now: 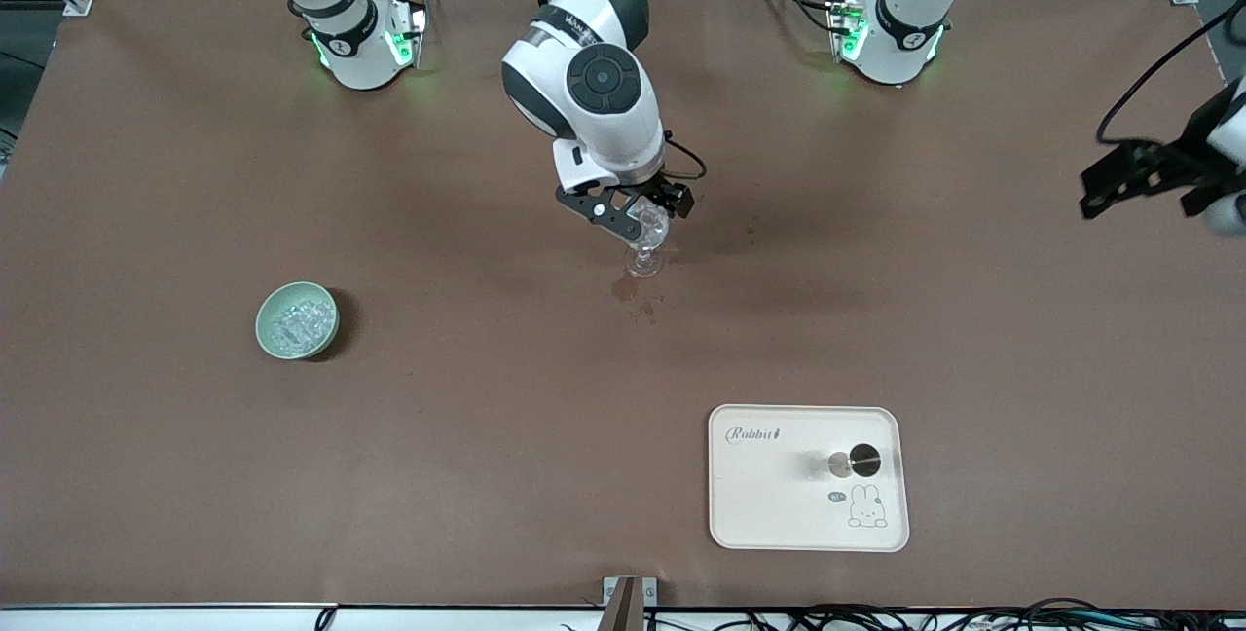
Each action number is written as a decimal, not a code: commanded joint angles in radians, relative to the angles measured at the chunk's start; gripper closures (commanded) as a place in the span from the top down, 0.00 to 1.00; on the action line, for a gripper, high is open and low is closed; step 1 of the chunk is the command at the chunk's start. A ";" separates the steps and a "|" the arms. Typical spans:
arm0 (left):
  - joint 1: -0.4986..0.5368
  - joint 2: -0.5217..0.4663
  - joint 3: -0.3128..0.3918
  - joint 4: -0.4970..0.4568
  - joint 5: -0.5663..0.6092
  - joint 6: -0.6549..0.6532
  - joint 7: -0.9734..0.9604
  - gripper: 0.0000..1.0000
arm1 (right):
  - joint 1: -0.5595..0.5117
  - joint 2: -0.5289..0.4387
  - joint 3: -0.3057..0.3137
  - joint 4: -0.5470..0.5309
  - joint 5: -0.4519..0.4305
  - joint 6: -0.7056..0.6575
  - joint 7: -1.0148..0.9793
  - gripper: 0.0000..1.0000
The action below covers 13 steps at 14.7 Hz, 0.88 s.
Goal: Pour wine and add ice with both arms
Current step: 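Open the right gripper to drop the ice cube while the left gripper withdraws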
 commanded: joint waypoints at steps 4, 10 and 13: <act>-0.044 -0.172 0.072 -0.208 -0.026 0.017 0.029 1.00 | -0.002 -0.004 0.010 0.002 -0.058 -0.146 -0.023 1.00; -0.047 -0.212 0.064 -0.269 -0.024 0.052 0.006 1.00 | -0.010 -0.001 0.010 0.012 -0.056 -0.137 -0.028 1.00; -0.047 -0.212 0.062 -0.272 -0.026 0.054 0.006 1.00 | -0.015 -0.015 0.005 0.039 -0.061 -0.143 -0.031 1.00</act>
